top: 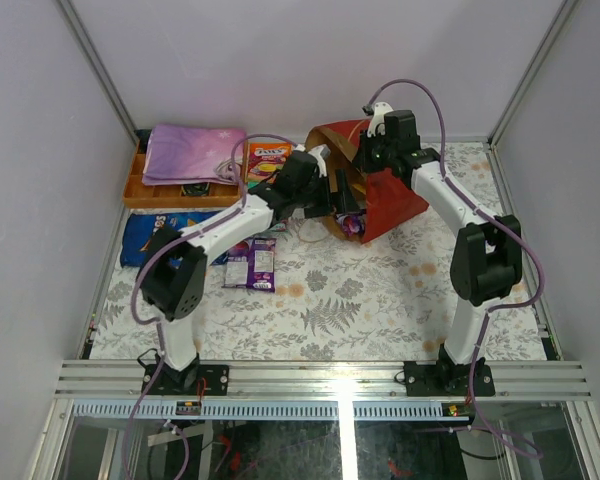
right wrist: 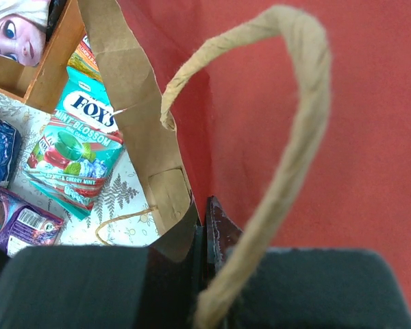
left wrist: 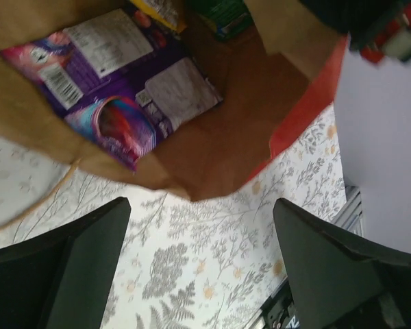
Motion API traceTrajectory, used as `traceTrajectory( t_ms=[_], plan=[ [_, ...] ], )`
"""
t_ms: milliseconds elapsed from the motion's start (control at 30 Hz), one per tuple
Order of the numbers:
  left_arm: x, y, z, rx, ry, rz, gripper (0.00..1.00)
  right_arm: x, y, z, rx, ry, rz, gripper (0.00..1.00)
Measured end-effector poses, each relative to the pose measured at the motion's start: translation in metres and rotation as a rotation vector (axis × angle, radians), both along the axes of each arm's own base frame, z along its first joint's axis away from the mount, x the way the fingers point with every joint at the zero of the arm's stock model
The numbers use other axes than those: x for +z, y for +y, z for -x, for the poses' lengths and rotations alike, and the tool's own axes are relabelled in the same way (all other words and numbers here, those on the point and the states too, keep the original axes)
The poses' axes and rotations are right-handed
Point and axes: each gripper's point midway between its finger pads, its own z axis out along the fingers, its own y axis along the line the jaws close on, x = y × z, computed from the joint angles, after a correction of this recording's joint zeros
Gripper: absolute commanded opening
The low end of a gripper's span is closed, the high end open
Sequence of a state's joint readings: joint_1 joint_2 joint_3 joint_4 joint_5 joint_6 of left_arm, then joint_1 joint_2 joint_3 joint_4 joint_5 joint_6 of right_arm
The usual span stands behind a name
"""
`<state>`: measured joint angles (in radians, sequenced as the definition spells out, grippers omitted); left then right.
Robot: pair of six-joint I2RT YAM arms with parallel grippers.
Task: Take the snacks out of the paper bag
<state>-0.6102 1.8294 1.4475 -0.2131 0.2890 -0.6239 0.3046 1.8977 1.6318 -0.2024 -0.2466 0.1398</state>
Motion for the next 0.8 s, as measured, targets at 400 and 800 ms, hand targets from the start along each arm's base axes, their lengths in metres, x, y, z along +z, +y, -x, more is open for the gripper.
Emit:
traceTrajectory(
  t_ms=[400,800],
  plan=[
    [-0.039,-0.030,-0.051,0.088,0.101,0.098,0.75,0.000,0.000,0.002,0.000,-0.004,-0.003,0.00],
    [-0.079,0.000,-0.054,0.267,0.167,0.047,0.70,0.000,0.000,0.001,-0.001,-0.012,-0.007,0.00]
  ],
)
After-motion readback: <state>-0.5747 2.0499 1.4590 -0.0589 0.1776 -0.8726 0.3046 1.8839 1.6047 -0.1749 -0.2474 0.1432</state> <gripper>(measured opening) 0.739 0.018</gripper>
